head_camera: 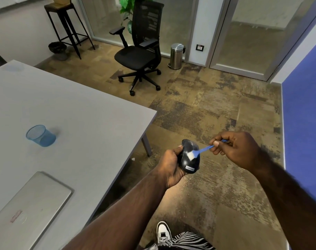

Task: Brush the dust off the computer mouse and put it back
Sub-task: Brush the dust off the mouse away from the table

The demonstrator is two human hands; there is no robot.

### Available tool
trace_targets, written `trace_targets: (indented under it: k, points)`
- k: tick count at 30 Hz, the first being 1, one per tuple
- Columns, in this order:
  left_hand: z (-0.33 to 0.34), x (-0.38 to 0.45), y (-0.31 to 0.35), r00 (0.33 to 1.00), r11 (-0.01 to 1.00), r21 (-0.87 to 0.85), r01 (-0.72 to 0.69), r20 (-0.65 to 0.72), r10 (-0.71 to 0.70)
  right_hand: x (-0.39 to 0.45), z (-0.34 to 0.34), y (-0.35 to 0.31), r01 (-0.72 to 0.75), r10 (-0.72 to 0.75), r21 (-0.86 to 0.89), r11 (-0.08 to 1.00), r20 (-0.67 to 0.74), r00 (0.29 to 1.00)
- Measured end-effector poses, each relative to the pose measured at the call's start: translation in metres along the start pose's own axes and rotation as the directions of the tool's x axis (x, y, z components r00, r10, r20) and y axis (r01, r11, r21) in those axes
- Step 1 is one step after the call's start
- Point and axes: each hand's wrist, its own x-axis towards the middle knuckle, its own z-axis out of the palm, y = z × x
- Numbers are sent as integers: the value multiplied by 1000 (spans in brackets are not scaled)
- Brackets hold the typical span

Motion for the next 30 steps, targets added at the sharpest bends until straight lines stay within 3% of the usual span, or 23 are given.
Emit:
trace_targets:
  k: [2,7,11,16,20,24,30]
  points:
    - [0,0,1,1000,1000,-16,-3,1,3,-2,0,-1,30,-33,-40,999,-74,997]
    - [1,0,0,1000,998,-58,-1,11,1,-8,-3,2,86,-84,-36,996,48,995]
    - [1,-1,1,1000,996,-91,6,26,-4,-7,-2,5,86,-93,-52,995,-152,984]
    - [1,-1,2,1000,987,-159,5,24,-2,-13,-4,6,152,-151,-34,988,26,988]
    - [-1,-1,2,999,992,-125,2,36,3,-9,-1,11,130,-142,-77,989,-178,974]
    - [-4,-2,3,1000,994,-109,13,24,-10,-11,-3,8,203,-216,-122,972,-112,970]
    - [1,-7,2,998,997,-65,35,56,-31,-1,1,4,96,-131,-168,981,-214,968]
